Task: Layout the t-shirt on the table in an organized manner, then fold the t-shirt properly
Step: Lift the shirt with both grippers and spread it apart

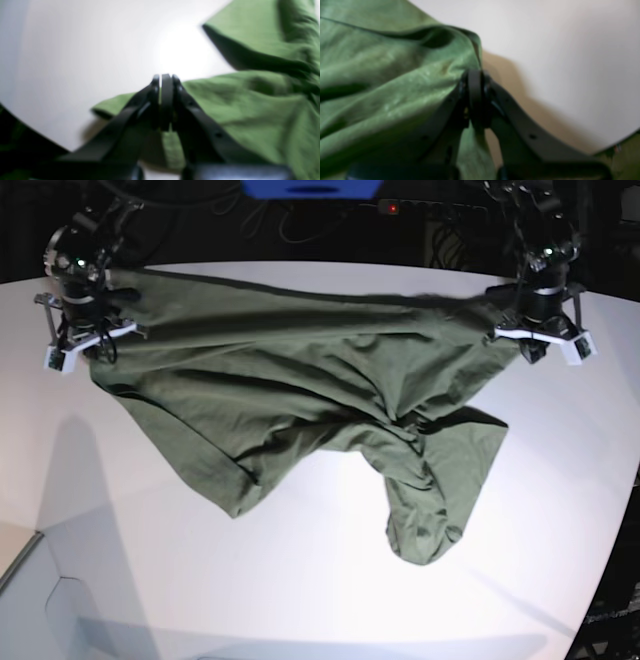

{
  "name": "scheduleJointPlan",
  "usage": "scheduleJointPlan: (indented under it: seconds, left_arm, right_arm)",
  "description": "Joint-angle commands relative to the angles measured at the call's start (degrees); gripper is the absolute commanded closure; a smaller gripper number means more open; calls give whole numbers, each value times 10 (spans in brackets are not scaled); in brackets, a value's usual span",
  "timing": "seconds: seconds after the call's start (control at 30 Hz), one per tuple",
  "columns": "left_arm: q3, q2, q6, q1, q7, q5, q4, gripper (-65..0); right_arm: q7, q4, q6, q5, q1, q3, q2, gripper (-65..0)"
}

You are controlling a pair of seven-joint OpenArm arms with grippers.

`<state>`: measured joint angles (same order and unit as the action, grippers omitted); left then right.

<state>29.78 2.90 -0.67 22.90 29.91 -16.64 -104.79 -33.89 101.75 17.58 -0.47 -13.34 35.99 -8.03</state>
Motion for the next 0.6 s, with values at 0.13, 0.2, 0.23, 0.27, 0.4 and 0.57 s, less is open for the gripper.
scheduleJointPlan:
  seconds: [0.13, 0.2, 0.23, 0.27, 0.4, 0.57]
  left_arm:
    - [-20, -1, 0, 40, -17, -1, -54, -4]
    - [-20, -2, 0, 43, -17, -1, -53, -4]
    - [-20, -2, 0, 43, -16, -1, -46, -5]
    - [-21, -3, 0, 43, -10, -1, -36, -5]
    - [-19, -4, 0, 38, 64, -1, -29, -39]
    - [-17, -1, 0, 44, 89, -1, -69, -246]
  right_arm:
    - [-30, 9, -4, 2, 1, -3, 38, 0]
    - [-56, 9, -4, 2, 5, -3, 54, -15]
    - [-69, 9, -4, 2, 6, -3, 59, -44]
    - [-80, 9, -4, 2, 6, -3, 61, -80]
    - [-85, 11, -2, 2, 4, -3, 68, -229]
    - [-84, 44, -2, 3, 5, 5, 68, -265]
